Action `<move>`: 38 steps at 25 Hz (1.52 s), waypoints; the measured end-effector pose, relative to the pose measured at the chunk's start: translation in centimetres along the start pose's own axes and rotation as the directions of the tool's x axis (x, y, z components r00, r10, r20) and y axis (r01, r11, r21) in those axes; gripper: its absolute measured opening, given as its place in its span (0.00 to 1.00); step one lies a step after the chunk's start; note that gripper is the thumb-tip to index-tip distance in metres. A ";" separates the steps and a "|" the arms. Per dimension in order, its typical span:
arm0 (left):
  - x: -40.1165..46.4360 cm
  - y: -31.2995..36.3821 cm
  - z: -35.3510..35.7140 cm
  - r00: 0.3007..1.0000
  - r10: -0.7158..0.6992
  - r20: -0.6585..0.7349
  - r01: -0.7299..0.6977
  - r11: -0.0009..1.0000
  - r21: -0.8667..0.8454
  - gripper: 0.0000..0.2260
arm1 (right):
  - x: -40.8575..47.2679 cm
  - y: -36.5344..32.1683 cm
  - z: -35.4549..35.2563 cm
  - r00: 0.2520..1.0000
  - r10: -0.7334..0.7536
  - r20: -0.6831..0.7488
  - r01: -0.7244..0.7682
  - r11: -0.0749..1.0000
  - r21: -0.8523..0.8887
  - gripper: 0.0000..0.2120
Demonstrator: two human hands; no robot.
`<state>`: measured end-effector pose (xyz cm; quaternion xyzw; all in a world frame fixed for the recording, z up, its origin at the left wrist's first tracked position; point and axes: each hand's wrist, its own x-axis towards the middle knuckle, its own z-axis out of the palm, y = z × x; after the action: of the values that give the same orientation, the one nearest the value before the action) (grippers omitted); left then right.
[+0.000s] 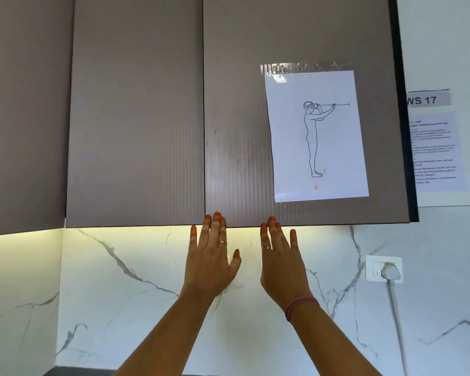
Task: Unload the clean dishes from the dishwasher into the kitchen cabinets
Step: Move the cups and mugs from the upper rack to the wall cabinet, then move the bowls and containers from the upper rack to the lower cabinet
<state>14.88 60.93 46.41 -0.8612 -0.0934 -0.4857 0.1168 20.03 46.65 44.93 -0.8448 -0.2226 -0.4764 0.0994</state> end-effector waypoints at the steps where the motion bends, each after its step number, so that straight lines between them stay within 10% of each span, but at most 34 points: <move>1: 0.5 0.0 0.9 1.000 -0.010 0.011 0.010 1.000 -0.010 0.34 | 0.5 0.1 0.5 1.000 -0.005 -0.013 0.005 1.000 -0.001 0.41; 17: 1.7 1.6 5.5 0.993 -0.115 -0.019 0.112 0.987 -0.114 0.35 | 1.5 0.7 3.2 1.000 -0.028 -0.013 0.029 0.997 0.077 0.29; 26: 0.1 1.8 -1.7 0.950 -0.087 0.300 0.128 0.985 -0.119 0.30 | 0.3 2.0 -2.7 0.983 0.015 0.185 -0.060 0.969 0.240 0.29; 38: -16.2 4.6 -18.9 0.947 0.046 0.318 0.067 0.940 -0.334 0.26 | -17.1 2.4 -17.6 0.962 0.102 0.254 -0.196 0.905 0.377 0.24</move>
<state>-7.56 50.26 41.43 -0.9353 -0.0305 -0.3485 -0.0531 0.12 32.98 39.76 -0.8705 -0.2593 -0.3116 0.2792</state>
